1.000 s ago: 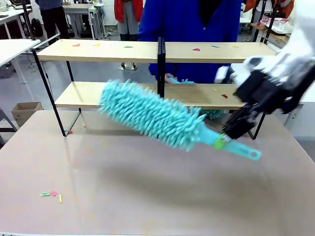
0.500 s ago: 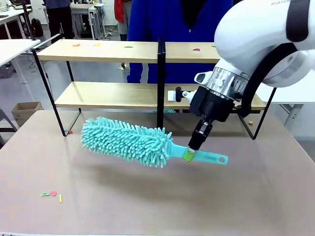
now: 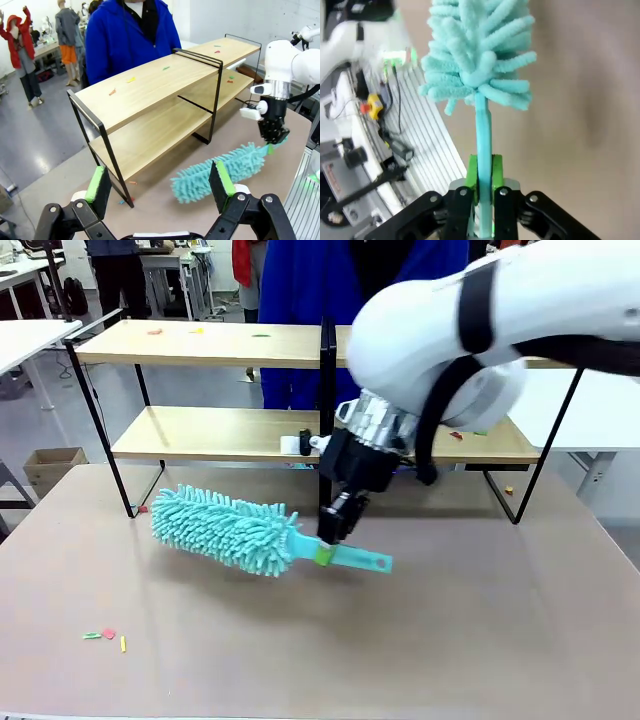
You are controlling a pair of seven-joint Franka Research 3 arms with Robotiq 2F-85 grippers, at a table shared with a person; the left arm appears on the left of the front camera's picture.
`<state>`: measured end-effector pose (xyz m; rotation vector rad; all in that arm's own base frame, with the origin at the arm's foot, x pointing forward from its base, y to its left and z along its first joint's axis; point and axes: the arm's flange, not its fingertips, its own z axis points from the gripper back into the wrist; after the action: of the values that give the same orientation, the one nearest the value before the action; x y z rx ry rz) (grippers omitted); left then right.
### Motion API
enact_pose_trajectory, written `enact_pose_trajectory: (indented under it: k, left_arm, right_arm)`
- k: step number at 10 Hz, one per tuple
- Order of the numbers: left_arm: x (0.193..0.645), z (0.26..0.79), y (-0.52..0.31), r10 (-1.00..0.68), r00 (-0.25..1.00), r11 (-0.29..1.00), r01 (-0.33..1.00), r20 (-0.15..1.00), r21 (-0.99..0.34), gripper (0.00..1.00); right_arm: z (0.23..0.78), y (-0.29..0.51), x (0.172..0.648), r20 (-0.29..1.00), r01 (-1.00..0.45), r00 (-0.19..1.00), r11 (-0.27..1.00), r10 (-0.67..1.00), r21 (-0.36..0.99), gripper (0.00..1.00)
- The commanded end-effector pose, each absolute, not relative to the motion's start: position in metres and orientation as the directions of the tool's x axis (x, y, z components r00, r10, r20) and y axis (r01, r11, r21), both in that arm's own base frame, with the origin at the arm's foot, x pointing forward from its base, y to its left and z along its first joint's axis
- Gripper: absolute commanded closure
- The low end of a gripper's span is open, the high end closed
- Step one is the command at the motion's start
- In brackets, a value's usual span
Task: Clean the shelves.
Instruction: Clean a randomly selected level of the Shelf with the Duster.
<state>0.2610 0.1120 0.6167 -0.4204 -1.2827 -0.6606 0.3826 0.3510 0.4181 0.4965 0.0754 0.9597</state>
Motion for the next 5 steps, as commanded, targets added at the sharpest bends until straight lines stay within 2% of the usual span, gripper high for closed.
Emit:
enact_pose_trajectory:
  k: [1,3,4,5]
  left_arm:
    - [0.261,0.617,0.112,-0.226,0.143,0.745,0.662,0.964,0.076,0.00]
    - [0.261,0.617,0.112,-0.226,0.143,0.745,0.662,0.964,0.076,0.00]
    - [0.261,0.617,0.112,-0.226,0.143,0.745,0.662,0.964,0.076,0.00]
    - [0.261,0.617,0.112,-0.226,0.143,0.745,0.662,0.964,0.076,0.00]
  right_arm:
    - [0.411,0.382,0.394,0.127,-0.692,0.695,0.611,0.708,0.384,0.88]
    - [0.393,0.400,0.398,0.178,-0.649,0.757,0.690,0.629,0.321,0.88]
    - [0.392,0.395,0.390,0.183,-0.697,0.704,0.619,0.686,0.361,0.88]
    - [0.395,0.390,0.399,0.165,-0.676,0.721,0.631,0.673,0.381,0.88]
